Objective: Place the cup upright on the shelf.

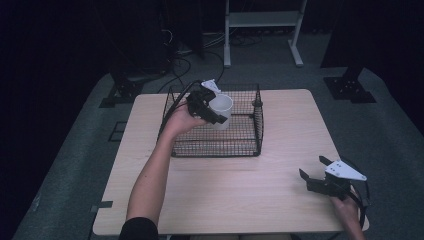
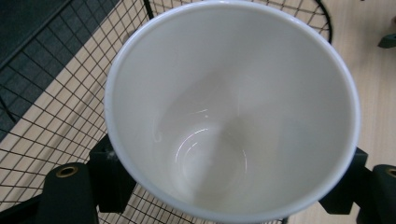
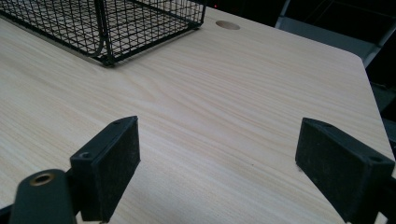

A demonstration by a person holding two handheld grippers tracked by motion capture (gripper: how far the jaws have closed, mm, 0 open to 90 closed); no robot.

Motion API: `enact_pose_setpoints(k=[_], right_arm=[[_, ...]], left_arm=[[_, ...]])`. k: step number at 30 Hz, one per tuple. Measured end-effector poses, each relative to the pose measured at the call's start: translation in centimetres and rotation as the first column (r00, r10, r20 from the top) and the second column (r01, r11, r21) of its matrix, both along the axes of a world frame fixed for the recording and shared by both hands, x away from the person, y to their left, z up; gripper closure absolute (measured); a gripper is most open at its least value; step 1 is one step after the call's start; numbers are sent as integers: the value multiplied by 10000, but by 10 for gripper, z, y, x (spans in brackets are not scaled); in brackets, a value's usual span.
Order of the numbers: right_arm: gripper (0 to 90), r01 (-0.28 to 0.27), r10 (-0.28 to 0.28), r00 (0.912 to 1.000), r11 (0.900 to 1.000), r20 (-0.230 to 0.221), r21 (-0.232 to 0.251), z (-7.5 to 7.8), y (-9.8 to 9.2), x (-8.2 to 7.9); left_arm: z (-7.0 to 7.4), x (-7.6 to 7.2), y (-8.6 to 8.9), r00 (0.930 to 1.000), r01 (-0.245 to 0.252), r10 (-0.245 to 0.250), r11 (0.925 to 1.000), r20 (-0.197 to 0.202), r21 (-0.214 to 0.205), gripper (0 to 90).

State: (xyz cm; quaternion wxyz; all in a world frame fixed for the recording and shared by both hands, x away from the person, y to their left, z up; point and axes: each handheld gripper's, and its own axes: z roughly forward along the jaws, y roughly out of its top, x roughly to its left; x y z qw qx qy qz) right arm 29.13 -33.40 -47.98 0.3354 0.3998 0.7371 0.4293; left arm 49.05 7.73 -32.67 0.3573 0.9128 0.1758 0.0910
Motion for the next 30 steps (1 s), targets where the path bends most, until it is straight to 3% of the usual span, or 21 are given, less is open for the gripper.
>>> enact_pose_setpoints(k=[15,24,30], right_arm=[[131,-25,25,10000,10000,-3,14,0,0,0],[130,-23,23,10000,10000,7,13,0,0,0],[131,-24,24,10000,10000,11,7,0,0,0]], left_arm=[[-20,18,0,9987,-292,295,9995,-408,78,222],[-35,29,0,9953,-360,354,9993,-897,-48,221],[-39,31,-1,9962,-292,289,9996,-828,-25,221]])
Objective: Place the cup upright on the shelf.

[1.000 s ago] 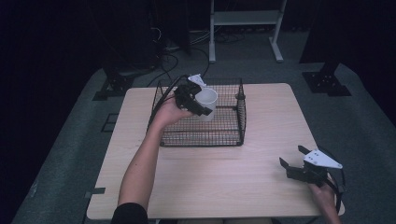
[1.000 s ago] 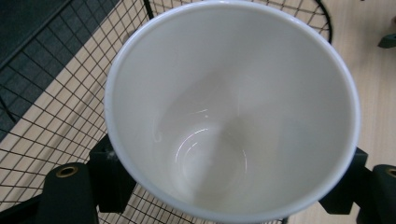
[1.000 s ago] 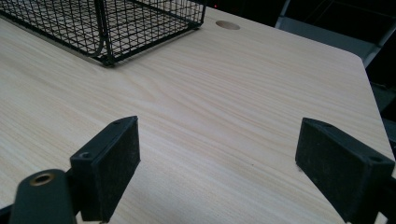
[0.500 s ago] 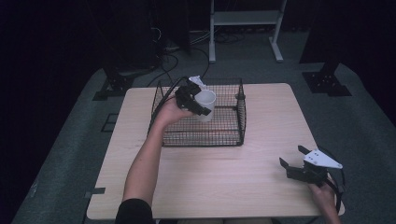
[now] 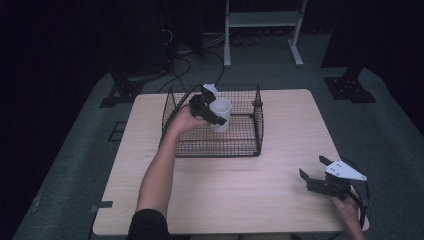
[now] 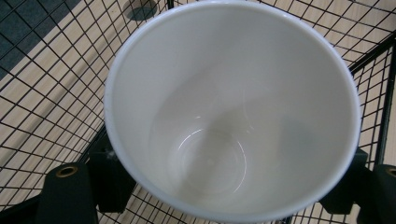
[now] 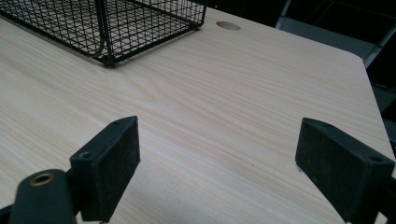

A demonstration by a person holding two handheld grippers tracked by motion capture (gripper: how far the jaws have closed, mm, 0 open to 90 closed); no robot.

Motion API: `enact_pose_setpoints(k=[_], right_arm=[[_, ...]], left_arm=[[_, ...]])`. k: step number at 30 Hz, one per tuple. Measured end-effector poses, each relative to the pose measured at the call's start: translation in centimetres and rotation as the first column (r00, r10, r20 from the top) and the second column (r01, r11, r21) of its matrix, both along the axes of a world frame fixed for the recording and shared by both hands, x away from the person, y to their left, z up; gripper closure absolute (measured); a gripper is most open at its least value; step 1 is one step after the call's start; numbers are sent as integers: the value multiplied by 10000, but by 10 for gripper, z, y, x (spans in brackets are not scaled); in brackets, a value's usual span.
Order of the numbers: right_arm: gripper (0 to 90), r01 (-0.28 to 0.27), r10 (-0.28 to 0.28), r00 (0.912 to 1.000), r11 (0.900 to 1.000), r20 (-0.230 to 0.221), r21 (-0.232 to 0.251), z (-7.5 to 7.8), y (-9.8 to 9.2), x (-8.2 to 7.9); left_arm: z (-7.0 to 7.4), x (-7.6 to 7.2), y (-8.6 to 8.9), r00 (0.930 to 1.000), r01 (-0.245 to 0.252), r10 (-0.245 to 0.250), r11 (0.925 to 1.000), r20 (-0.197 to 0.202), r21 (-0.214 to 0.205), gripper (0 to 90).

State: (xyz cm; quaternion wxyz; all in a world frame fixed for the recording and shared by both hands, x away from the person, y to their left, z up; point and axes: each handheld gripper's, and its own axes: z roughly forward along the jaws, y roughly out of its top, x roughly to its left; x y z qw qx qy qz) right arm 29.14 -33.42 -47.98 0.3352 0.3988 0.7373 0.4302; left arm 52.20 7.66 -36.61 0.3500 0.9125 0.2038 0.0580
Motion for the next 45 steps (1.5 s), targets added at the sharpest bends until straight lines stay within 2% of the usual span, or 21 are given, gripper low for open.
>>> enact_pose_setpoints(k=[14,19,28,33,37,40,45], right_arm=[[131,8,-8,10000,10000,5,-1,0,0,0],[131,5,-5,10000,10000,6,-4,0,0,0],[131,-7,7,10000,10000,16,-13,0,0,0],[131,-8,8,10000,10000,19,-7,0,0,0],[131,-11,11,10000,10000,25,-8,0,0,0],[131,-10,10,10000,10000,35,-10,0,0,0],[131,-19,19,10000,10000,38,-20,0,0,0]], left_arm=[[-13,7,-2,9995,60,-61,10000,-297,-57,220],[-18,9,-4,9994,105,-104,9999,-321,28,219],[-25,13,-5,9982,117,-111,9999,-586,108,219],[-28,14,-7,9984,93,-84,9998,-552,169,219],[-32,15,-8,9968,162,-146,9997,-781,198,219],[-34,15,-9,9966,240,-211,9991,-801,354,219],[-37,15,-10,9949,316,-283,9990,-965,329,218]])
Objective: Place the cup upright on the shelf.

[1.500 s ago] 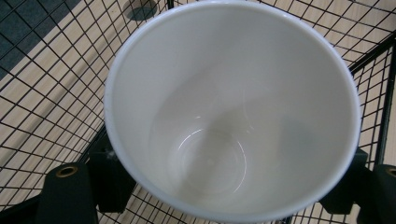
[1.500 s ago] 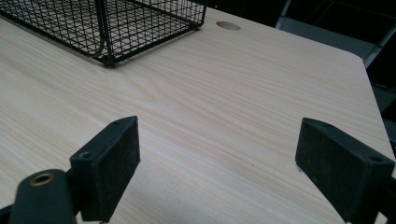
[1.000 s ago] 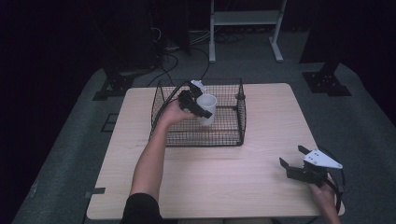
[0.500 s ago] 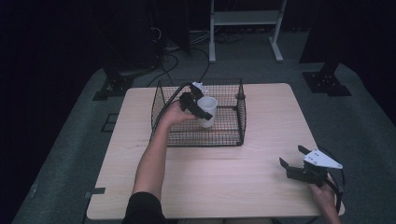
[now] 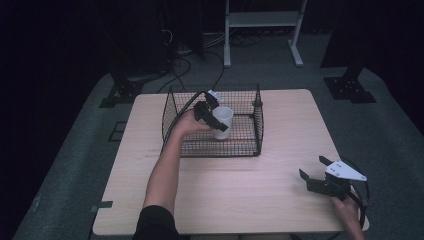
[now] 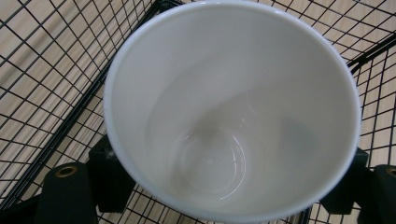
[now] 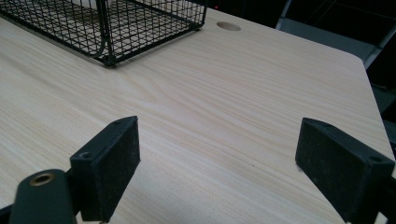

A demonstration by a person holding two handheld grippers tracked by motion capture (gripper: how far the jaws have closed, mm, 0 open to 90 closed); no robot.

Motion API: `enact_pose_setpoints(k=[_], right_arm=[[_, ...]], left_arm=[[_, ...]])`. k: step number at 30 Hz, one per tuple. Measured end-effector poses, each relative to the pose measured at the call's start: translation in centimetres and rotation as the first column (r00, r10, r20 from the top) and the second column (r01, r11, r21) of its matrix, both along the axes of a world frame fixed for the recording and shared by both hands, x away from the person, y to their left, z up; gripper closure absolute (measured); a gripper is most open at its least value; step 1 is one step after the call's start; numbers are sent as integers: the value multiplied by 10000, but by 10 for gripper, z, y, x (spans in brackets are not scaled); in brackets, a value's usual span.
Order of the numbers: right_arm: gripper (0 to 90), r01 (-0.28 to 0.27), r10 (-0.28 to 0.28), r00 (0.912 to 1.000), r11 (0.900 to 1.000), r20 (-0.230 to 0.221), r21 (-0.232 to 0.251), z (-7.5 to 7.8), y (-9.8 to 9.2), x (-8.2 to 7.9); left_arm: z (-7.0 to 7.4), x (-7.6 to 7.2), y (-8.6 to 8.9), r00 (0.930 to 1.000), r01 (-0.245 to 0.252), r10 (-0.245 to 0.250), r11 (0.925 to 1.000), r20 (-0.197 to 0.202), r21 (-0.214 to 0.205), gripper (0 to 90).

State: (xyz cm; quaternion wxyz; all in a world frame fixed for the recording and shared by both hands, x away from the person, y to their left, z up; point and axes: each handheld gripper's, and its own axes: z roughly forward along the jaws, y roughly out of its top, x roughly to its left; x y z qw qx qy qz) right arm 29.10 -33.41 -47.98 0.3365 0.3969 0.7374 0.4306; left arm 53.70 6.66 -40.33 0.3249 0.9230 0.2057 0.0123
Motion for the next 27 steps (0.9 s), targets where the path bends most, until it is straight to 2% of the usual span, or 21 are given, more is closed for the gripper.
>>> enact_pose_setpoints(k=[9,12,19,25,27], right_arm=[[131,6,-6,10000,10000,-5,-3,0,0,0],[131,8,-8,10000,10000,-8,4,0,0,0],[131,22,-22,10000,10000,-4,-4,0,0,0],[131,50,-50,10000,10000,-2,12,0,0,0],[131,58,-58,10000,10000,-7,2,0,0,0]], left_arm=[[-7,1,-3,9998,171,-170,9997,-80,170,218],[-8,1,-2,9998,155,-155,9999,-99,30,219],[-11,-3,3,9996,199,-196,9997,199,-174,215],[-10,-4,7,10000,91,-90,9998,30,-192,187],[-9,-5,7,9999,121,-121,9999,33,-11,173]])
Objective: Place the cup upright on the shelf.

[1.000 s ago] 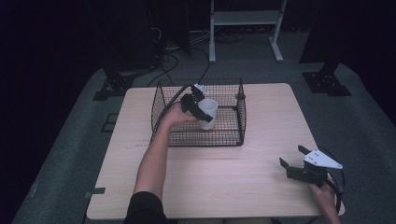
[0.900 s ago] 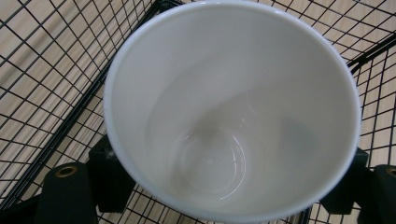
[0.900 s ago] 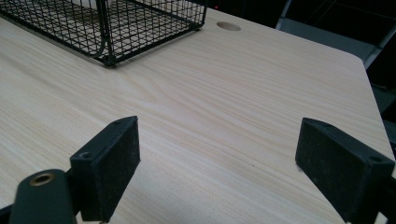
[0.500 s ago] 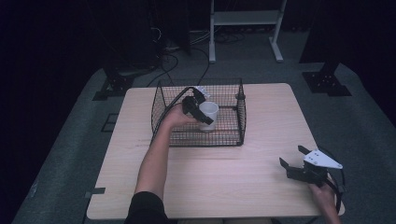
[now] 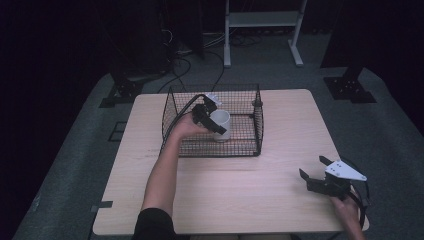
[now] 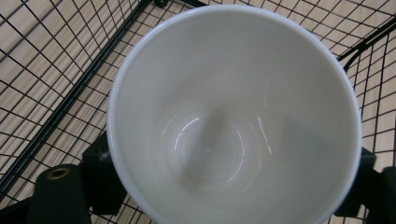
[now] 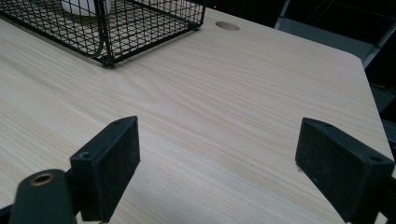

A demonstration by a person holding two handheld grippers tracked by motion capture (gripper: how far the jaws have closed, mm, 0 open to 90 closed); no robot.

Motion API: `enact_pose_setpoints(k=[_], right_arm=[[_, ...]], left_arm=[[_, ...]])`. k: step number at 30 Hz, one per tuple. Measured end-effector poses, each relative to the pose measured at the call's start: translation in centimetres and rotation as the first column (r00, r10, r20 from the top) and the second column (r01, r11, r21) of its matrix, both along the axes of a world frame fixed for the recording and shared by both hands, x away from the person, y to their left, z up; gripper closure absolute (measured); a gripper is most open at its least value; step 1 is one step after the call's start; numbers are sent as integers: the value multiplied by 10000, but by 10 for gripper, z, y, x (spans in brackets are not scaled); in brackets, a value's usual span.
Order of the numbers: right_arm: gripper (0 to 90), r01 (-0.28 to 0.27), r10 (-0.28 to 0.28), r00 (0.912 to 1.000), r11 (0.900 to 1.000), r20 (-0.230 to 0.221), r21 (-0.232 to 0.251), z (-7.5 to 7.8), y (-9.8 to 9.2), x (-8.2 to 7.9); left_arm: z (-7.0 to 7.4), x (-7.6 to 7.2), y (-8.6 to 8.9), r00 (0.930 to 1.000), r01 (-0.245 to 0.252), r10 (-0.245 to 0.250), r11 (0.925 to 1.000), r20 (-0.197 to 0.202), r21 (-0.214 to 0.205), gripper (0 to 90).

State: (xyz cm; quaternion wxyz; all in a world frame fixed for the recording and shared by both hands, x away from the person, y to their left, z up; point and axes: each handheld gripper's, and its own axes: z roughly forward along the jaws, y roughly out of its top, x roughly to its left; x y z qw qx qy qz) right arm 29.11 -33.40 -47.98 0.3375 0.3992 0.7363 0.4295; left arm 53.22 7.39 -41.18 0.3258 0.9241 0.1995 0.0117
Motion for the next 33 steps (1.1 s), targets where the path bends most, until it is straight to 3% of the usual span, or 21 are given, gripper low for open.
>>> enact_pose_setpoints(k=[12,15,20,33], right_arm=[[131,6,-6,10000,10000,20,-27,0,0,0],[131,7,-7,10000,10000,22,-23,0,0,0],[131,18,-18,10000,10000,23,-31,0,0,0],[131,33,-33,10000,10000,18,-30,0,0,0]], left_arm=[[13,-7,3,9995,-127,133,9997,301,-206,83],[16,-8,2,9990,-114,120,9998,438,-136,80],[26,-12,5,9972,-176,209,9988,716,-455,80],[48,-27,11,9907,-200,284,9977,1329,-644,67]])
